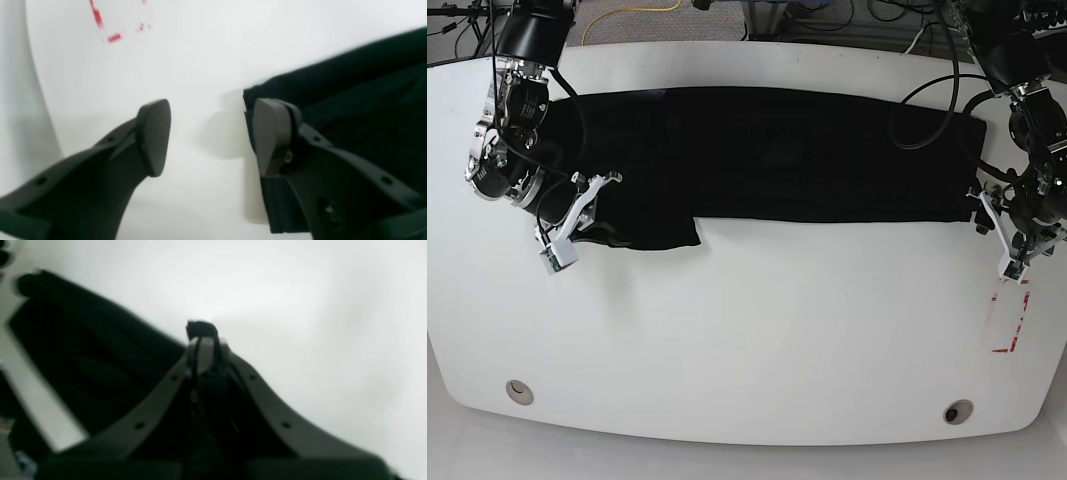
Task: Fold the T-shirt properly
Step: 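Open both grippers and release the folded edge, then move the right gripper to the folded strip's corner and grasp it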
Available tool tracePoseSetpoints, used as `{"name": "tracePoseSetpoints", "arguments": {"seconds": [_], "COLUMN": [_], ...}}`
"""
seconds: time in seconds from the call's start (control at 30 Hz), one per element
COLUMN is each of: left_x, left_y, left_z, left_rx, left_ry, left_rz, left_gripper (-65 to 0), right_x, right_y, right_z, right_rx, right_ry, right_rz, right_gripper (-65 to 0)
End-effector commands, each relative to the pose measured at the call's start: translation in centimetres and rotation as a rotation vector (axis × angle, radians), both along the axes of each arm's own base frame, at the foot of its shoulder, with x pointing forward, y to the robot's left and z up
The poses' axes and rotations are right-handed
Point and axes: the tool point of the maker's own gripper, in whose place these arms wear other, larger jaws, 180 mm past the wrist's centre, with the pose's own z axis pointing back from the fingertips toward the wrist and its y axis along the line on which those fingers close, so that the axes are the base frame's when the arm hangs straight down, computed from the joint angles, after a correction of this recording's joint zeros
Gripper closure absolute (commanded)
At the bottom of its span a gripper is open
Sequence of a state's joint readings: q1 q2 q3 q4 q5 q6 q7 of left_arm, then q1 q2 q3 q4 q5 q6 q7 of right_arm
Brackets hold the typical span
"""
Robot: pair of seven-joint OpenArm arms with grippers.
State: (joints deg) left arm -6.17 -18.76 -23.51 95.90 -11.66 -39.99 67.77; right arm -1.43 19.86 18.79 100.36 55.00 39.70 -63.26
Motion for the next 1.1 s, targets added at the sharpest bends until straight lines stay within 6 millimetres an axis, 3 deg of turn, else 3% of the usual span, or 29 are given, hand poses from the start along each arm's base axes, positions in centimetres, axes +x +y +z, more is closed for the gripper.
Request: {"name": "tracePoseSetpoints", "arguments": {"seconds": [0.0,0.17,0.4,0.47,0.63,0.77,0.93,1.07], "left_x": [0.8,0.8,1.0,1.2,1.3,1.3,1.3,1.3], "left_y": [0.4,0.5,0.1,-0.3,-0.6,-0.6,-0.7,-0.6], "left_z": [1.3,1.4,1.4,1.2,0.9,0.9,1.1,1.3], "left_rx": [0.012,0.015,0.005,0.003,0.003,0.003,0.004,0.0], "left_ry": [-0.04,-0.04,-0.063,-0.063,-0.055,-0.054,-0.06,-0.064], "left_rz": [-0.005,-0.004,-0.017,-0.033,-0.046,-0.047,-0.05,-0.046], "left_gripper": [-37.1,-37.1,-37.1,-37.1,-37.1,-37.1,-37.1,-37.1], "right_x": [-1.1,-3.7,-5.5,-6.1,-8.0,-9.1,-9.9,-8.8], "right_y": [0.7,1.7,3.8,4.2,5.6,6.3,6.4,4.8], "right_z": [1.3,0.5,-0.9,-1.2,-1.4,-1.2,-0.1,1.3], "right_rx": [0.04,0.066,0.076,0.074,0.056,0.018,-0.011,0.011], "right_ry": [-0.027,0.019,0.075,0.091,0.112,0.115,0.095,0.057], "right_rz": [0.035,0.071,0.141,0.163,0.235,0.302,0.35,0.295], "right_gripper": [0.0,-0.2,-2.5,-8.1,-30.6,-41.9,-42.3,-40.3]}}
